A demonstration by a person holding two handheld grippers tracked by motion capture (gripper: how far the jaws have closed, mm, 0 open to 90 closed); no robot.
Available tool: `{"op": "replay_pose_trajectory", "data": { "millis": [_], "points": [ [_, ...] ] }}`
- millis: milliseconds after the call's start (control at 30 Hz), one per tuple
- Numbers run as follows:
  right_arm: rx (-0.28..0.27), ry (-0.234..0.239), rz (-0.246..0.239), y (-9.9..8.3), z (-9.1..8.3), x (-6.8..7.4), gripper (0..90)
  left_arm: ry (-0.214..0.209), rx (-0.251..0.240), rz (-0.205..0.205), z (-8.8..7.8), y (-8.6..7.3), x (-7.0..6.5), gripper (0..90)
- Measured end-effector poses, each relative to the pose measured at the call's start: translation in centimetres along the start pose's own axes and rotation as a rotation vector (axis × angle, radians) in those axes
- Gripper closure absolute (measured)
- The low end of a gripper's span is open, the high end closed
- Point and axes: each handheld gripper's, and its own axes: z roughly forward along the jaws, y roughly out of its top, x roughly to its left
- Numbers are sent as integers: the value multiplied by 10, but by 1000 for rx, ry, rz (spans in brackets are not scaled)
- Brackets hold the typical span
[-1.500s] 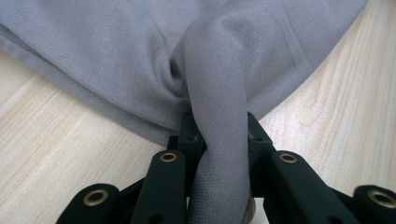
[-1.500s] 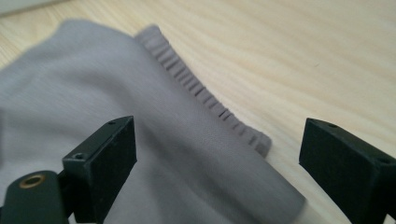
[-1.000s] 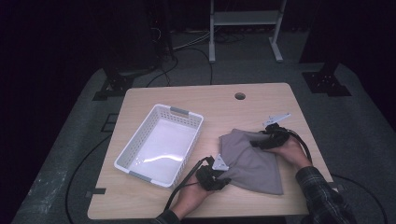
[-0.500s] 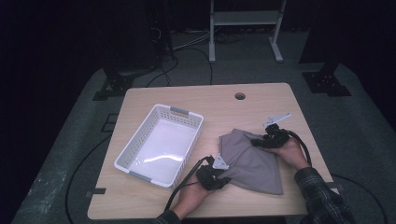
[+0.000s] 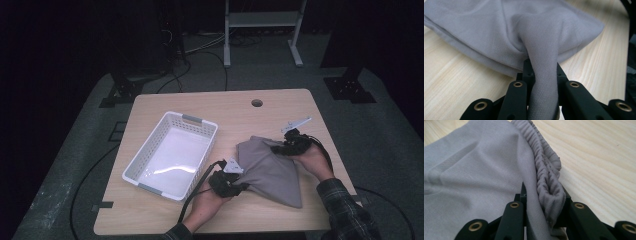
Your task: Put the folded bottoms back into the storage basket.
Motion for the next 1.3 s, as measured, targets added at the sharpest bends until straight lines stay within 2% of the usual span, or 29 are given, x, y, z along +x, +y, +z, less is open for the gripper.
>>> {"op": "replay_pose_trajectory", "data": {
  "millis": [133,267,667,967,1300],
  "points": [
    [-8,-15,-7,7,-6,2,740,-5,-33,-15,-7,4,1,788],
    [-31,-22,-10,13,-13,5,741,-9,-48,-10,-14,9,2,788],
    [-44,-38,-31,35,-25,13,741,-8,-109,-41,-40,18,12,788],
    [-41,-50,-63,64,-34,23,740,0,-157,-52,-66,23,23,788],
    [-50,-39,-68,93,-34,36,740,23,-203,-72,-98,22,38,788]
  ]
}}
